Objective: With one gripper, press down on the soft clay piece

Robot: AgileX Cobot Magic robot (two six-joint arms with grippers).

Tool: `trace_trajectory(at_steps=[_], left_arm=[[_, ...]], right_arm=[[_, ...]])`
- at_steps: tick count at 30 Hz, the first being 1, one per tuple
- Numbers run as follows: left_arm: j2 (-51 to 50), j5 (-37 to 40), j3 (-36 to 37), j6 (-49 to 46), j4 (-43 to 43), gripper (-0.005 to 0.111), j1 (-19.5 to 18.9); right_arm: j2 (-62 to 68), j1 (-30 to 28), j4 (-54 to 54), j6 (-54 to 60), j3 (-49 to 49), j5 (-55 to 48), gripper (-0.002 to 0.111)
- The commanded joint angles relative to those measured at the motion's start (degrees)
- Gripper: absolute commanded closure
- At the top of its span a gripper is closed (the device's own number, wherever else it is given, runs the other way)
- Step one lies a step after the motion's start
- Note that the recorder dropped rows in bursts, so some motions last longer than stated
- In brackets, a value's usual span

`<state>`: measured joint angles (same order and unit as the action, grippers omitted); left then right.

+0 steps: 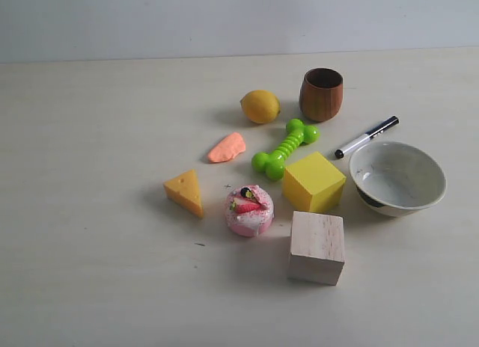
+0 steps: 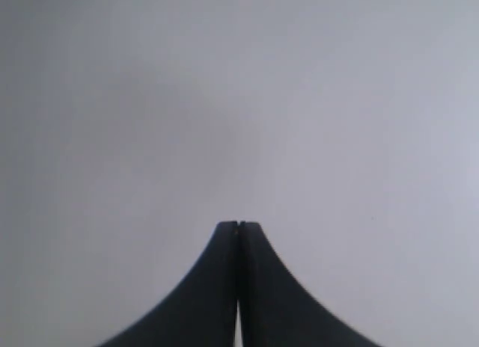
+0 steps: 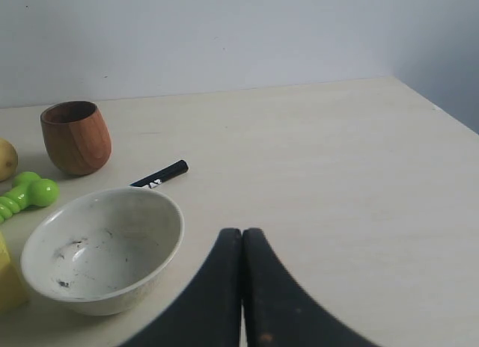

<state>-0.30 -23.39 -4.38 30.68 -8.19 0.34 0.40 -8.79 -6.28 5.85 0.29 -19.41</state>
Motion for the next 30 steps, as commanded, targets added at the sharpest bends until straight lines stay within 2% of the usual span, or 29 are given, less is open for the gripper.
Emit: trace_trajectory(at_steps=[1,4,8,15,17,22,30], left_arm=[[-0.9,3.6,-6.3,10.8,-20.5,0.107,0.2],[-5.2,3.7,-11.3,19.0,-32.7,0.107,0.2],[-14.1,2.5,-20.2,34.0,-53.3,0.107,0.2],[-37.3,-11.6,-41.0,62.5,-90.0,0.107,0.5],[-43.3,-14.5,-45.9,66.0,-91.8,0.107,1.7],[-56.9,-16.5,-55.8,65.0,-91.8,0.107,5.7],[-69.7,-13.4,-62.4,65.4,-91.8,0.107,12.2]], right_arm=[[-0.4,-0.2,0.2,0.1,-0.3,0.2,0.108],[-0.4,-0.2,0.2,0.1,-0.3,0.2,0.108],[-0.4,-0.2,0.2,0.1,-0.3,0.2,0.108],[-0.4,-0.2,0.2,0.1,-0.3,0.2,0.108],[-0.4,-0.2,0.2,0.1,-0.3,0.2,0.108],[-0.4,-0.2,0.2,0.1,-0.3,0.2,0.108],[-0.4,-0.2,0.2,0.1,-0.3,0.2,0.108]])
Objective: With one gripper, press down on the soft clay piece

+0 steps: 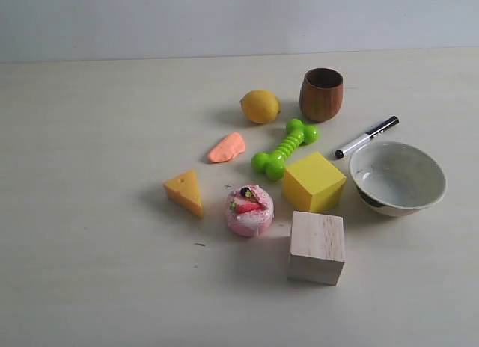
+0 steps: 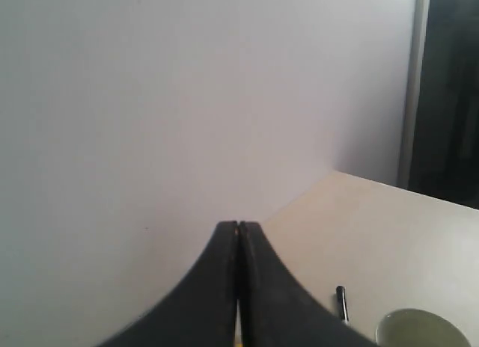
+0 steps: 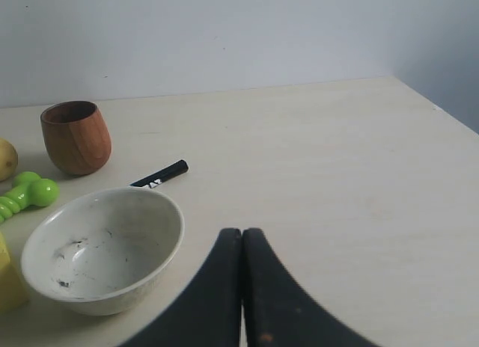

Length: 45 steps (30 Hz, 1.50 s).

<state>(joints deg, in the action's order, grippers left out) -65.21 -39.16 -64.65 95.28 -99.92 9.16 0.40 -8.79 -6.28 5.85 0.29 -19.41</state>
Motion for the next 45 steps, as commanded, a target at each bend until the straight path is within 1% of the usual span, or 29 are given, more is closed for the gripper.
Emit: trace_trajectory(at_steps=[1,5,8,11,14,22,32,34,36,37,40,45], left_arm=[[-5.8,3.9,-2.1,0.9,0.0,0.107,4.6],[-9.2,9.3,-2.1,1.0,0.0,0.107,10.4],[-11.6,16.3,-2.1,1.0,0.0,0.107,15.2],[-13.6,23.5,-2.1,2.5,0.0,0.107,18.5],[-15.8,25.5,-2.1,2.5,0.0,0.107,20.0],[-19.9,25.3,-2.1,3.8,0.0,0.107,20.0],[-20.1,25.3,-2.1,5.8,0.0,0.107,20.0],[-20.4,24.0,-2.1,5.6,0.0,0.107,19.7],[-21.0,21.9,-2.1,3.1,0.0,0.107,18.1],[-21.5,20.5,-2.0,0.4,1.0,0.107,17.4],[-23.3,16.7,-1.9,-6.4,8.2,0.107,15.7],[-26.5,17.0,-1.9,-19.1,18.4,0.107,15.3]], right_arm=[[-0.4,-0.2,0.2,0.1,-0.3,0.2,0.108],[-0.4,-0.2,0.2,0.1,-0.3,0.2,0.108],[-0.4,-0.2,0.2,0.1,-0.3,0.2,0.108],[-0.4,-0.2,0.2,0.1,-0.3,0.2,0.108],[-0.4,-0.2,0.2,0.1,-0.3,0.2,0.108],[-0.4,-0.2,0.2,0.1,-0.3,0.2,0.108],[-0.4,-0.2,0.2,0.1,-0.3,0.2,0.108],[-0.4,-0.2,0.2,0.1,-0.3,0.2,0.108],[-0.4,-0.2,0.2,0.1,-0.3,0.2,0.108],[-0.4,-0.2,0.2,0.1,-0.3,0.2,0.108],[-0.4,-0.2,0.2,0.1,-0.3,0.2,0.108],[-0.4,-0.2,0.2,0.1,-0.3,0.2,0.108]])
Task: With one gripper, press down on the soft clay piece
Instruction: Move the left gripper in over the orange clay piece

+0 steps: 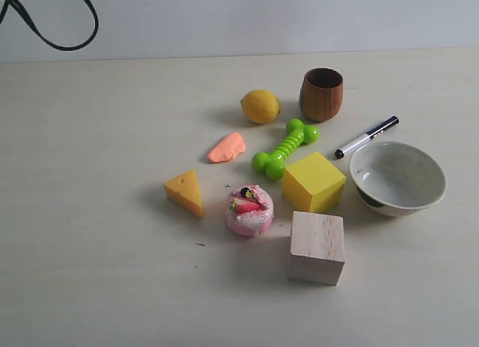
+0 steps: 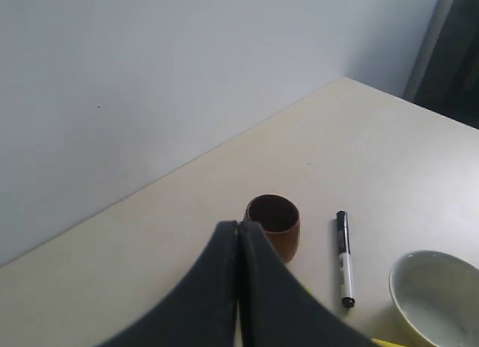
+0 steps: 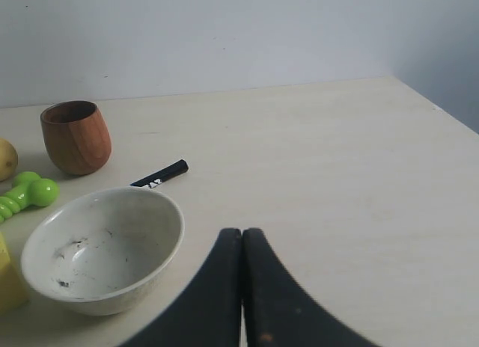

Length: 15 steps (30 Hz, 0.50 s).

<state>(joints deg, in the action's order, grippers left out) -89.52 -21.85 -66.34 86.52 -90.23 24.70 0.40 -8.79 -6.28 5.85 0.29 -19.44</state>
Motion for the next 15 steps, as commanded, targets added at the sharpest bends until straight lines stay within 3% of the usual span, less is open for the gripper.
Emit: trace_trajectory(at_steps=[1,5,10,15], left_arm=[[-2.8,-0.3,0.1,-14.6,11.9,0.107,-0.2],[-3.7,4.7,2.7,-31.0,25.7,0.107,1.8],[-5.1,26.7,3.5,-59.3,44.0,0.107,6.5],[-5.1,38.0,1.0,-65.2,45.8,0.107,10.2]], right_arm=[[-0.4,-0.2,0.2,0.1,-0.3,0.2,0.108],[-0.4,-0.2,0.2,0.1,-0.3,0.2,0.108],[-0.4,-0.2,0.2,0.1,-0.3,0.2,0.108],[-0.4,-0.2,0.2,0.1,-0.3,0.2,0.108]])
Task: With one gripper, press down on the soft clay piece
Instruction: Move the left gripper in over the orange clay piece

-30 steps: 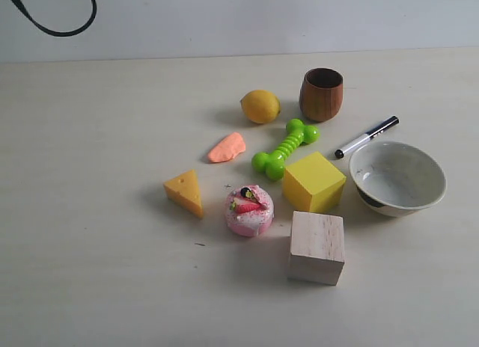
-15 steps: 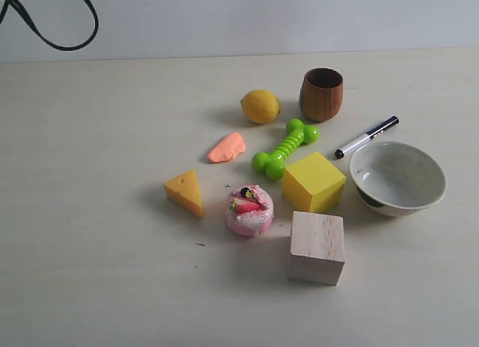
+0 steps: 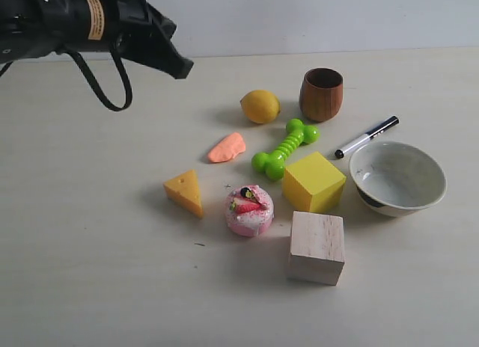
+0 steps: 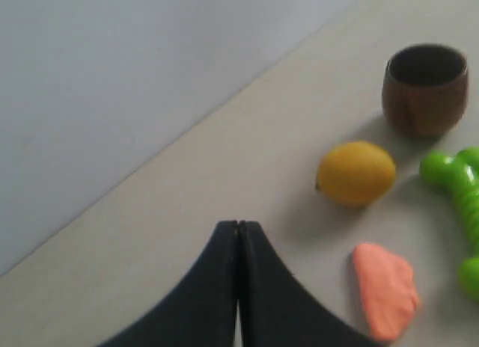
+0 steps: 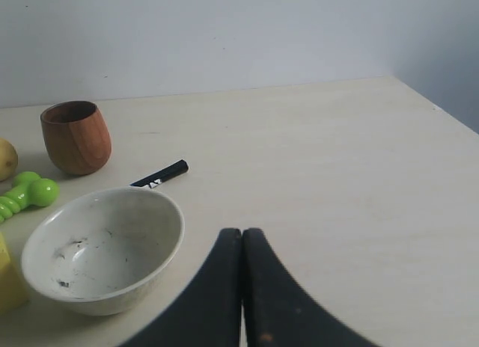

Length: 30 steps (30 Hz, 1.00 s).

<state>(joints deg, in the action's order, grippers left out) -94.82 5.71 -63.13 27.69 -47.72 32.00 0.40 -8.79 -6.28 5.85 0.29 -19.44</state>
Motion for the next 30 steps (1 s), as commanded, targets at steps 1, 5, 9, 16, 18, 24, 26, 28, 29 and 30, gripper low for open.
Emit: trace_trajectory(at_steps=[1,5,9,16,18,24,26,28,29,30], left_arm=[[0.0,14.0,-3.7,-8.4,3.6,0.107,3.8],[-1.8,23.5,-10.7,-21.9,14.7,0.107,5.4],[-5.6,33.9,-19.9,-39.7,32.6,0.107,5.5],[-15.3,49.7,-32.8,-41.0,38.0,0.107,5.8],[-17.8,53.2,-34.9,-39.8,37.9,0.107,5.8],[-21.9,55.8,-35.6,-39.5,37.9,0.107,5.9],[-21.9,55.1,-35.6,-39.3,38.1,0.107,5.9],[-21.8,53.7,-35.6,-39.3,38.3,0.107,5.9],[-21.8,53.1,-35.6,-39.3,38.4,0.107,5.9],[-21.8,52.6,-35.6,-39.3,38.7,0.107,5.9]], right_arm=[[-0.4,-0.2,0.2,0.1,-0.3,0.2,0.108],[-0.4,-0.2,0.2,0.1,-0.3,0.2,0.108],[-0.4,-0.2,0.2,0.1,-0.3,0.2,0.108],[-0.4,-0.2,0.2,0.1,-0.3,0.2,0.108],[-0.4,-0.2,0.2,0.1,-0.3,0.2,0.108],[-0.4,-0.2,0.2,0.1,-0.3,0.2,0.108],[-0.4,-0.2,0.2,0.1,-0.3,0.2,0.108],[-0.4,-0.2,0.2,0.1,-0.3,0.2,0.108],[-0.4,-0.2,0.2,0.1,-0.3,0.2,0.108],[-0.4,-0.2,0.2,0.1,-0.3,0.2,0.108]])
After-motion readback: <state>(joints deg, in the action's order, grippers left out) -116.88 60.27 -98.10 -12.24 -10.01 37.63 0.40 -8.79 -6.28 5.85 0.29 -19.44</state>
